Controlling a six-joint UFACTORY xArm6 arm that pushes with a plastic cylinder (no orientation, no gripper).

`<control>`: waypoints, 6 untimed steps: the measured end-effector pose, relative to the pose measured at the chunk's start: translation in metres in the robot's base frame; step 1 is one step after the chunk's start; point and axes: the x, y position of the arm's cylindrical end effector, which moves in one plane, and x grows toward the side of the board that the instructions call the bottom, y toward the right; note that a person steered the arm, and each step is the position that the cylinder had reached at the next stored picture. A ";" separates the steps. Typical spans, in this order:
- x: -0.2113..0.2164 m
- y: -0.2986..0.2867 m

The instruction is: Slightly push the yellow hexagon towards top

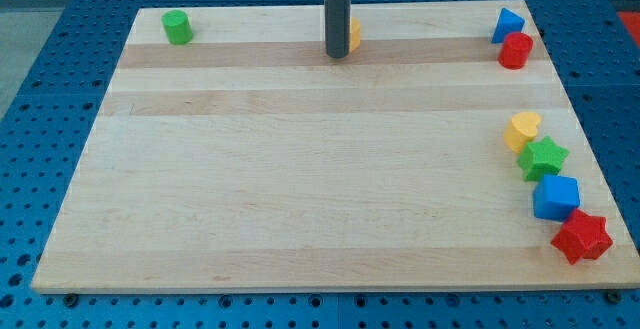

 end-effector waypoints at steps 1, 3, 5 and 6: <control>0.000 0.006; 0.001 0.029; 0.008 0.053; 0.015 0.061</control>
